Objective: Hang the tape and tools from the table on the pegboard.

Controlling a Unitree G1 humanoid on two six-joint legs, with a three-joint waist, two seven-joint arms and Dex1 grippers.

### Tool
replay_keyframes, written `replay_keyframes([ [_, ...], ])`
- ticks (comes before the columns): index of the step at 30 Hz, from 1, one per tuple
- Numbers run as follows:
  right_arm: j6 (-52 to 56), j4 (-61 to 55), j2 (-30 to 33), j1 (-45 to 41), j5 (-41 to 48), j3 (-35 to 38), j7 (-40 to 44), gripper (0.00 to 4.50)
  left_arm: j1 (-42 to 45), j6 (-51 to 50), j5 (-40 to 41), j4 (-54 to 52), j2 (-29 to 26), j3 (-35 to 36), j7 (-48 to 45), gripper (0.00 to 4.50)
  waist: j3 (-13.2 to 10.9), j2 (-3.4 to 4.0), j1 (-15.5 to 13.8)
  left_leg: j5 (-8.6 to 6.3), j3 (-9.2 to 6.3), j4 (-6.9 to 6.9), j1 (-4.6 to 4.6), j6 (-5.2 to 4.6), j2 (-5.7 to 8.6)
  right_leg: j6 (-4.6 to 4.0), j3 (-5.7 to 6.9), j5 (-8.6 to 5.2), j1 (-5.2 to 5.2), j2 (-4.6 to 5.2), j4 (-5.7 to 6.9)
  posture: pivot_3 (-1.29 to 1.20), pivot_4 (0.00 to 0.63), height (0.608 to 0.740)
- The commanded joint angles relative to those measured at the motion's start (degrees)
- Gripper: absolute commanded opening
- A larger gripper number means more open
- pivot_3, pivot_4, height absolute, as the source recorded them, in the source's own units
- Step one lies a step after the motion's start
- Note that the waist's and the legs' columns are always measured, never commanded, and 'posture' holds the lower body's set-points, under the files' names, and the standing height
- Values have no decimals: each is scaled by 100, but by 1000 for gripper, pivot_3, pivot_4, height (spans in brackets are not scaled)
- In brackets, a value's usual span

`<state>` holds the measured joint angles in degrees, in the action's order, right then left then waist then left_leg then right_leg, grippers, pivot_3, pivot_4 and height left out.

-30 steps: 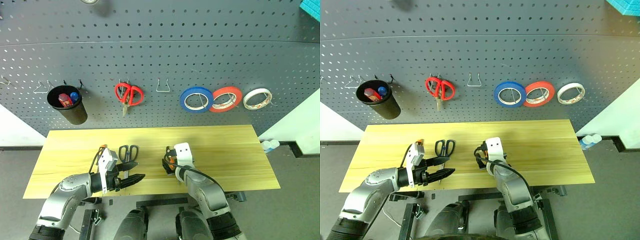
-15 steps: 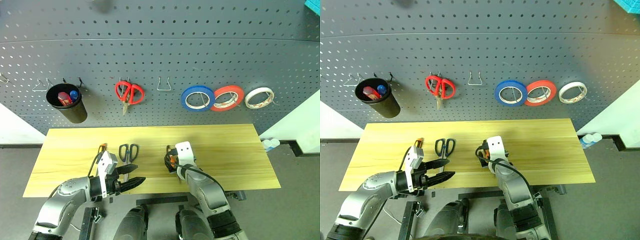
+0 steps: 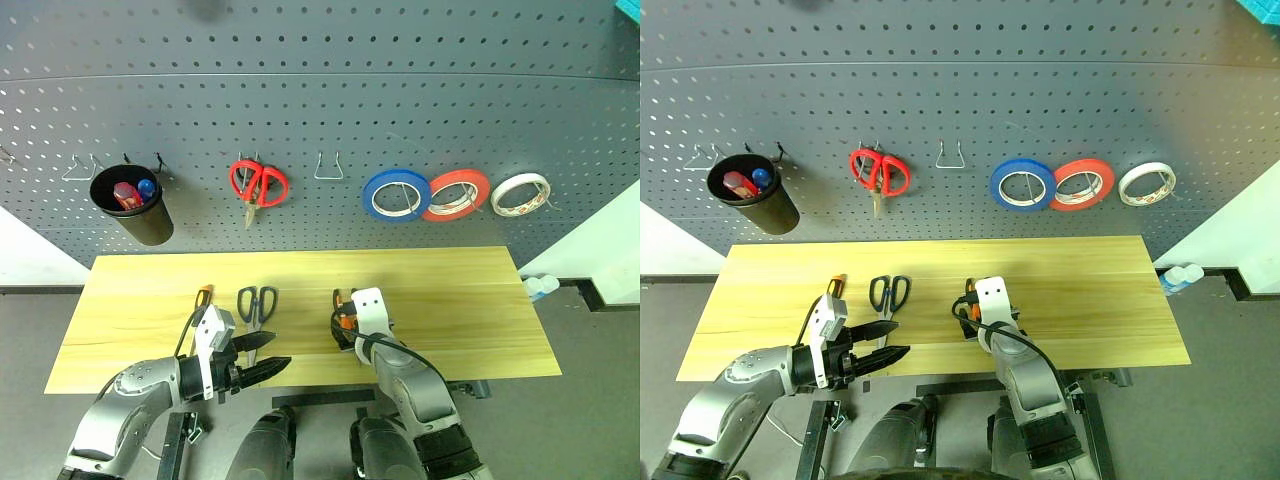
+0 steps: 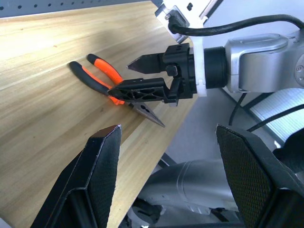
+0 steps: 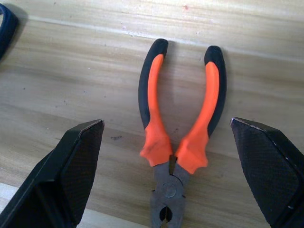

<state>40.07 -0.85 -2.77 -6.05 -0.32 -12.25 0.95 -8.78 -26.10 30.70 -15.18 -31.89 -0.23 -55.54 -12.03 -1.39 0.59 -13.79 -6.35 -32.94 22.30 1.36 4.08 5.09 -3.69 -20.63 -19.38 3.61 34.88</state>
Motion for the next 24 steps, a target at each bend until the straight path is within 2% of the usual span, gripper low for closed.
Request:
replay_keyframes([
  [1, 70, 18, -57, -148, 34, 115, 5, 4466, -104, -56, 116, -282, -22, 44, 46, 3320, -12, 0, -1, 0, 0, 1, 0, 0, -1, -2, 0, 1, 0, 0, -2, 92, 345, 738],
  [11, 35, 645, 19, -596, -37, 318, -21, 4466, -194, -180, 201, -526, -18, 64, 177, 3320, -29, 5, -2, 0, 1, 32, 0, 0, -19, -48, 25, 29, 6, 1, -72, 107, 357, 738],
  [24, -71, 997, 48, -734, -132, 342, -17, 4466, -387, -213, 290, -721, -63, 108, 304, 3320, -60, 3, -36, 1, 4, 77, -13, 0, -45, -67, 57, 41, 3, 7, -92, 125, 367, 738],
])
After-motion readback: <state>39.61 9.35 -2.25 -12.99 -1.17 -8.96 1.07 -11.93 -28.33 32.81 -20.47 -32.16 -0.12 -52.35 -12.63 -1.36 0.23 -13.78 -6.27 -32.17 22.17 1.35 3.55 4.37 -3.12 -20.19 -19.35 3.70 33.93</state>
